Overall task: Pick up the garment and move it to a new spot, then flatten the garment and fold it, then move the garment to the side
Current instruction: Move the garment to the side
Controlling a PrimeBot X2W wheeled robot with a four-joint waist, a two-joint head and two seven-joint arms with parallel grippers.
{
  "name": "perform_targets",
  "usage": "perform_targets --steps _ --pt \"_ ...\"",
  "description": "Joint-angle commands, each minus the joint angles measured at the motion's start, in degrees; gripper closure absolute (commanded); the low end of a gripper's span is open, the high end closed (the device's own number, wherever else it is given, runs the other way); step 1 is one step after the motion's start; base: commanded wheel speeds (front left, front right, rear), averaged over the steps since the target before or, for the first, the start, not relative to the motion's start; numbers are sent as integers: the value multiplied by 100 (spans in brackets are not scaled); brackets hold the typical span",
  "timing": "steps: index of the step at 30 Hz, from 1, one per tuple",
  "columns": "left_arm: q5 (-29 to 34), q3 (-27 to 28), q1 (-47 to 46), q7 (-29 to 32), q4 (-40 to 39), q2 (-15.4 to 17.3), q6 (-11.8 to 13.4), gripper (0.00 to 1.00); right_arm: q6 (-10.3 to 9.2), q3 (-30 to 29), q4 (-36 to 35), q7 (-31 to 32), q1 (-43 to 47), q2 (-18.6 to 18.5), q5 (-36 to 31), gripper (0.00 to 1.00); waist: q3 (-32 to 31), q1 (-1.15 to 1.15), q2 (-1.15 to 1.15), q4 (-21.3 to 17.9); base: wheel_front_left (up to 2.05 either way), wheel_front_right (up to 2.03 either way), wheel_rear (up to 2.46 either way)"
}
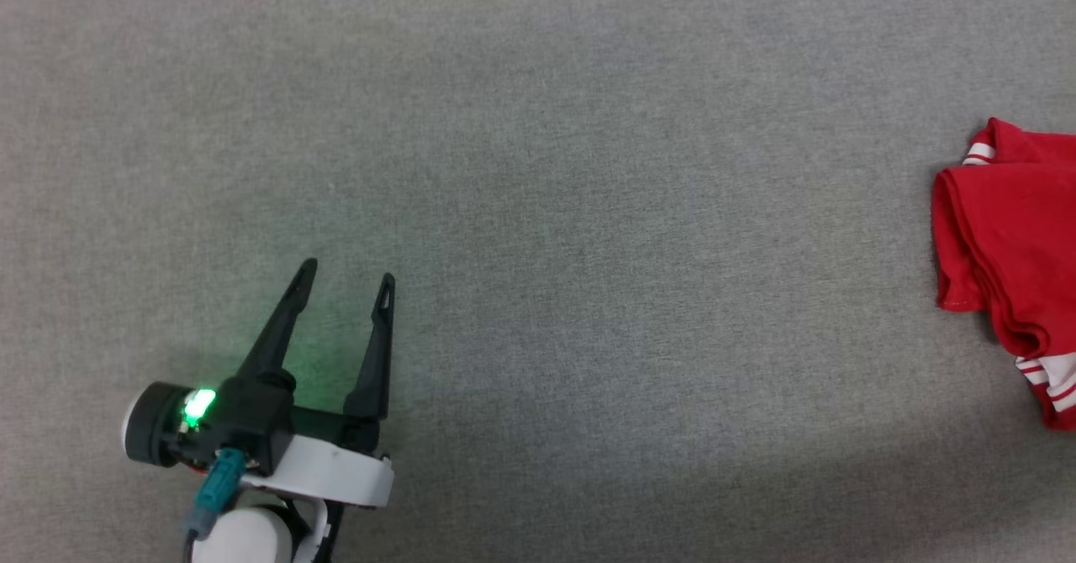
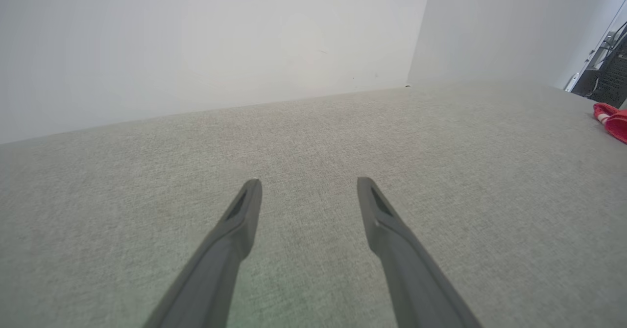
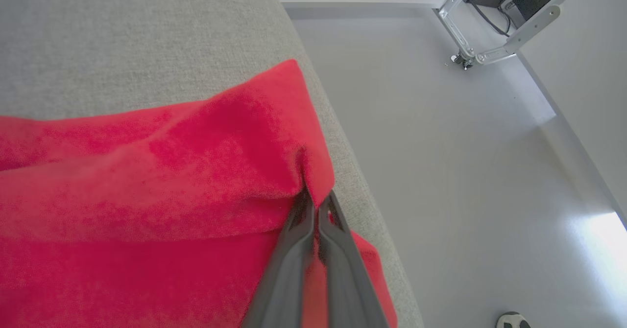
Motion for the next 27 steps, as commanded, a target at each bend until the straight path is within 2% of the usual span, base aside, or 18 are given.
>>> perform_targets --steps 1,9,10,11,12,13,20,23,27 --pt "42 7 -30 29 -101 37 50 0 -7 -23 182 -90 -110 124 -47 100 56 0 0 34 0 0 0" --pt "60 -37 -48 161 -328 79 97 0 -7 66 802 -401 -313 352 -308 100 92 0 0 77 0 0 0" --pt "53 -43 -63 162 -332 78 102 0 -7 55 871 -422 -339 350 -308 93 89 0 0 88 0 0 0" --pt "44 -50 -69 165 -330 77 104 0 -7 50 928 -426 -354 356 -305 71 81 0 0 98 0 0 0" --pt "36 -61 -72 165 -320 70 108 0 -7 57 966 -460 -372 354 -308 31 61 0 0 112 0 0 0" --pt "27 -71 -72 157 -307 59 110 0 -7 57 998 -489 -392 345 -308 0 29 0 0 123 0 0 0" --pt "-122 -40 56 70 -122 -26 178 0 -7 163 1048 -546 -380 330 -306 0 -306 0 0 160 0 0 0" --pt "-203 -40 80 26 -5 -64 165 0 -7 304 912 -594 -398 303 -343 0 -506 0 0 182 0 0 0" --pt "-318 -20 167 -54 244 -106 136 0 -7 579 492 -656 -247 460 -230 0 -884 0 0 233 0 0 0"
